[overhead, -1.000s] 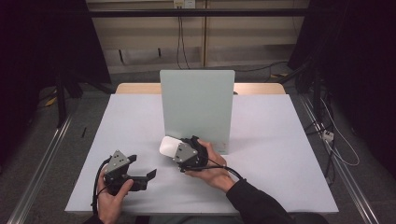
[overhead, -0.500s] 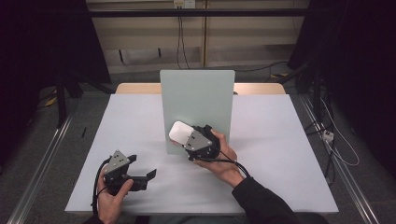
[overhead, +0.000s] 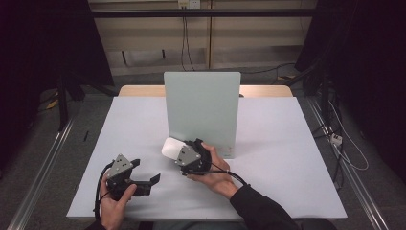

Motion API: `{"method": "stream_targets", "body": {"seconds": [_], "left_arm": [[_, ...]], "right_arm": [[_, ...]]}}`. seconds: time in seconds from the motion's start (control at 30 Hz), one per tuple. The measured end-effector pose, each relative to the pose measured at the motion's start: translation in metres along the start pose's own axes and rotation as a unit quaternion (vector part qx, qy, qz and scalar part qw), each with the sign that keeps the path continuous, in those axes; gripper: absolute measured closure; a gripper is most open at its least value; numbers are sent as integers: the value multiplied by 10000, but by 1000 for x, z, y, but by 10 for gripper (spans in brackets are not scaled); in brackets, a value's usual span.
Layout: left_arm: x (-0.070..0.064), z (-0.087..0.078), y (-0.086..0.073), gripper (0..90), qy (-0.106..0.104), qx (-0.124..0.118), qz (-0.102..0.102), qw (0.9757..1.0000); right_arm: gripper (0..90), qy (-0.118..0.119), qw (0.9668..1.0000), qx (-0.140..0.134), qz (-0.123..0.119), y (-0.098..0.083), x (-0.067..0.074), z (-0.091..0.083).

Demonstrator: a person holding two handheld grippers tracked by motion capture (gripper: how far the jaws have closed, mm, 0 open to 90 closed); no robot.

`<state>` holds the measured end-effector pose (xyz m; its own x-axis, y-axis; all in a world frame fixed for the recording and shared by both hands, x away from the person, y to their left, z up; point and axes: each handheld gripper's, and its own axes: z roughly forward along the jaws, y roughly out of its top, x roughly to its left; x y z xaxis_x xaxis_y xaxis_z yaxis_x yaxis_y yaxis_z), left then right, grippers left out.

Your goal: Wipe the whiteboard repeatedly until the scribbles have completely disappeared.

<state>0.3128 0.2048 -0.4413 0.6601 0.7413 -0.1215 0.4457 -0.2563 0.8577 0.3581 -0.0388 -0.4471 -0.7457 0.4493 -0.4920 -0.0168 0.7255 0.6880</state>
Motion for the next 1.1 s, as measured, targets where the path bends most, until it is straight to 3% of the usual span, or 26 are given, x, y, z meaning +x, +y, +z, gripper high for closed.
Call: {"method": "stream_targets", "body": {"seconds": [0.4, 0.67, 0.8, 1.0, 1.1], "left_arm": [[0, -1, 0, 51, 16, -18, -10, 10000], [0, -1, 0, 51, 1, -31, -10, 10000], [0, -2, 0, 51, 2, -32, -21, 10000], [0, -1, 0, 50, -2, -31, -4, 10000], [0, -1, 0, 50, -6, 2, 9, 10000]], "right_arm": [[317, 256, 9993, -286, -22, 15, 15, 25], [317, 319, 9991, -275, -102, 14, 14, 23], [317, 161, 9993, -346, -2, 13, -1, 11], [317, -282, 9981, -512, 176, 9, -33, -16], [317, -335, 9977, -538, 224, 5, -38, -21]]}}
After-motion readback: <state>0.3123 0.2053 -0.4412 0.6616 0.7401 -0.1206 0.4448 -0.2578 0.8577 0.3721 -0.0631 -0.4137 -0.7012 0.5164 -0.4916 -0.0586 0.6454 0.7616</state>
